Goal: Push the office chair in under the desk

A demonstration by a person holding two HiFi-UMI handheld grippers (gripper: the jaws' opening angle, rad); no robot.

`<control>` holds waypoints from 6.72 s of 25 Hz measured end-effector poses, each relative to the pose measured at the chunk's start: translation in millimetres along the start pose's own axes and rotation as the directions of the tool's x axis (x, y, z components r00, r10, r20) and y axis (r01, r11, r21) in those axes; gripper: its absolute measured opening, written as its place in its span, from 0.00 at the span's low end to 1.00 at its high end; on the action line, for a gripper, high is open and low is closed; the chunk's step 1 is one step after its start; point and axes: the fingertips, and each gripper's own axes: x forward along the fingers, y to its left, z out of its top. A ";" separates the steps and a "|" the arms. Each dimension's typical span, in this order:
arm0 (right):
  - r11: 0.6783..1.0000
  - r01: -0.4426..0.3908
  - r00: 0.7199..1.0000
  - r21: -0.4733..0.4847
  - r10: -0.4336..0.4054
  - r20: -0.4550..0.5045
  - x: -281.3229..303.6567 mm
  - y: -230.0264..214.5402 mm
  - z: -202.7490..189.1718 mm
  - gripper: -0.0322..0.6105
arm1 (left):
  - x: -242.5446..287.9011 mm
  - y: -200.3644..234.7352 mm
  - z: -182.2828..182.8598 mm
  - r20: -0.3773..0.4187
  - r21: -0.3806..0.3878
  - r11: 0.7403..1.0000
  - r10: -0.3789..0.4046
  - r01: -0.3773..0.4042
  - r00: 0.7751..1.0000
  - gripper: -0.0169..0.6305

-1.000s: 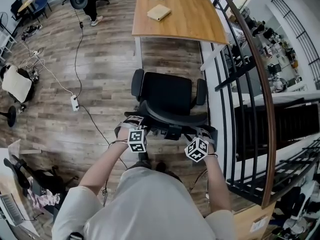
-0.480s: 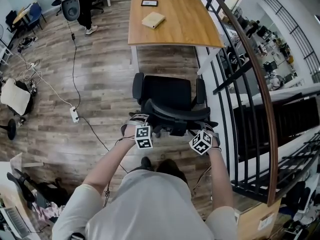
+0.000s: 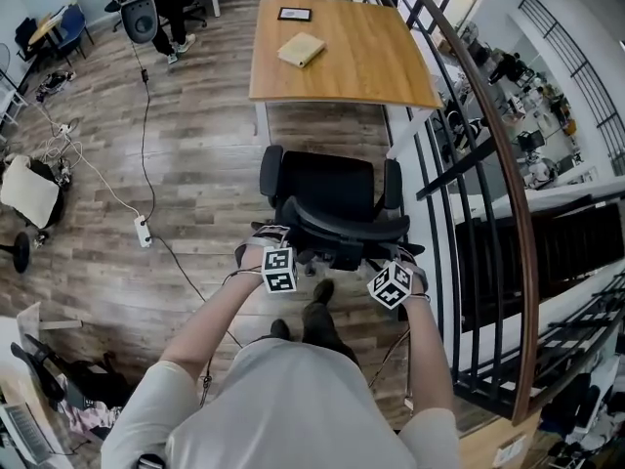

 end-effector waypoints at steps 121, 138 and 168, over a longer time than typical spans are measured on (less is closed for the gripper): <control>0.926 -0.087 0.845 0.368 -0.127 0.519 61.2 -539.1 144.3 0.34 | 73.9 514.1 98.5 0.180 -0.635 0.738 0.429 -0.228 0.885 0.25; 0.909 -0.120 0.693 0.399 -0.211 0.689 -2.2 -538.3 174.2 0.05 | 6.5 525.6 124.2 0.268 -0.769 0.609 0.581 -0.193 0.768 0.03; 0.892 -0.129 0.644 0.433 -0.256 0.720 -16.0 -559.6 181.9 0.05 | -0.5 537.7 125.4 0.303 -0.799 0.578 0.624 -0.165 0.720 0.02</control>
